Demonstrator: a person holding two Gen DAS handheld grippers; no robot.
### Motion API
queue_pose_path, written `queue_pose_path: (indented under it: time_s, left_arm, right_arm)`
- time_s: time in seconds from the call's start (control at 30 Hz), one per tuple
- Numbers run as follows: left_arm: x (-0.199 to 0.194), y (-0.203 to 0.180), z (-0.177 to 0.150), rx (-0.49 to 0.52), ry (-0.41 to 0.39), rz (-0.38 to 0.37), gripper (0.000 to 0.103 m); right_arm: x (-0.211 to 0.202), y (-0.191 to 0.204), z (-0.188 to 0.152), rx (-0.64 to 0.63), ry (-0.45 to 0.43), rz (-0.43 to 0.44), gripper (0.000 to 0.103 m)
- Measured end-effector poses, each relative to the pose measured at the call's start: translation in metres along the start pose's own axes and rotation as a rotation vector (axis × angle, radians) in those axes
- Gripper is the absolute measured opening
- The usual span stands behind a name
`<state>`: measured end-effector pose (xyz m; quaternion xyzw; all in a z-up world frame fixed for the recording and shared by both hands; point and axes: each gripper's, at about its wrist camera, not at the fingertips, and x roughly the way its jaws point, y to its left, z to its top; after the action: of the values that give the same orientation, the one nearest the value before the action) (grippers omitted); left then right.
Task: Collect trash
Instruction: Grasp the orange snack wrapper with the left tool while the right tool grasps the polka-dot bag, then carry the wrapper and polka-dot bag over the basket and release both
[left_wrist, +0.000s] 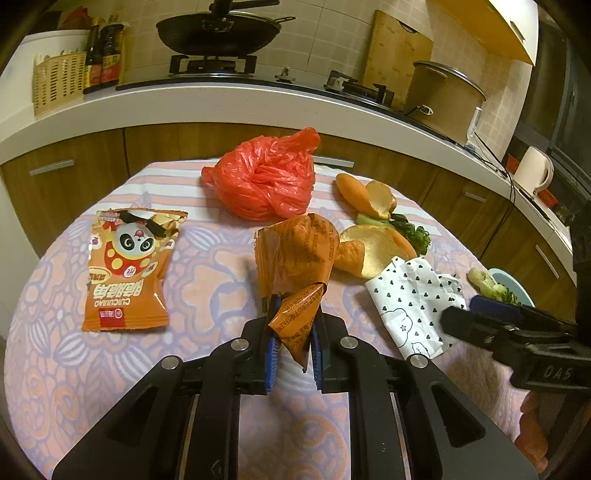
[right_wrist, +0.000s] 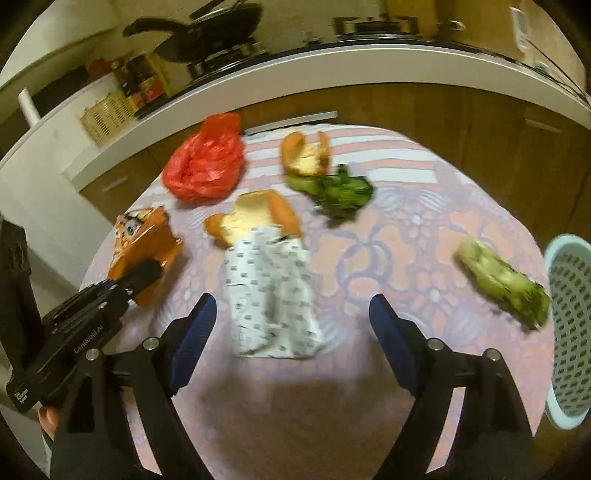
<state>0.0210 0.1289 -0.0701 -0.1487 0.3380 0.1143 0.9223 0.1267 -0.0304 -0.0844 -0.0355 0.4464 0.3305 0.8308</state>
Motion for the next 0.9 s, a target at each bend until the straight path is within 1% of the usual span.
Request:
queue_pose_path:
  time_s: [0.1,0.13,0.27,0.33,0.37,0.4,0.43,0.5,0.53,0.57,0.6,0.77,0.83,0.9]
  left_arm:
    - [0.001,-0.002,0.001,0.009,0.000,0.002,0.013]
    - [0.001,-0.002,0.001,0.011,-0.001,0.002,0.013]
    - [0.002,-0.003,0.001,0.012,0.000,0.000,0.013]
    - [0.002,-0.003,0.001,0.013,0.000,0.001,0.013]
    - [0.001,-0.003,0.000,0.015,-0.001,0.002,0.013]
    - [0.002,-0.003,0.001,0.016,-0.002,0.002,0.013]
    - [0.001,-0.003,0.000,0.019,-0.004,0.004,0.013]
    - [0.001,-0.004,0.001,0.027,-0.010,0.007,0.013]
    - [0.001,-0.005,0.002,0.032,-0.011,0.007,0.013]
    - [0.000,-0.007,0.001,0.039,-0.016,0.014,0.013]
    - [0.000,-0.008,0.001,0.042,-0.018,0.015,0.013]
    - [-0.013,-0.020,0.001,0.051,-0.028,-0.023,0.013]
    - [-0.021,-0.029,0.003,0.060,-0.036,-0.059,0.013]
    - [-0.029,-0.039,0.004,0.077,-0.049,-0.080,0.013]
  right_arm:
    - [0.020,0.009,0.002,-0.010,0.056,-0.012,0.083]
    - [0.025,0.013,0.002,-0.019,0.068,-0.033,0.083]
    - [0.033,0.024,-0.001,-0.072,0.058,-0.110,0.082]
    - [0.032,0.027,-0.002,-0.098,0.047,-0.160,0.072]
    - [0.031,0.028,-0.003,-0.111,0.042,-0.175,0.061]
    - [0.030,0.027,-0.004,-0.115,0.040,-0.169,0.047]
    - [0.027,0.025,-0.004,-0.109,0.042,-0.152,0.038]
    - [0.020,0.022,-0.006,-0.095,0.031,-0.121,0.026]
    - [0.016,0.021,-0.007,-0.092,0.024,-0.117,0.024]
    - [0.013,0.020,-0.008,-0.089,0.020,-0.115,0.018]
    - [0.010,0.019,-0.009,-0.084,0.017,-0.111,0.015]
    - [-0.013,0.007,-0.013,-0.062,-0.013,-0.104,0.013]
    - [-0.024,0.004,-0.013,-0.054,-0.032,-0.109,0.013]
    - [-0.038,-0.004,-0.013,-0.039,-0.055,-0.114,0.013]
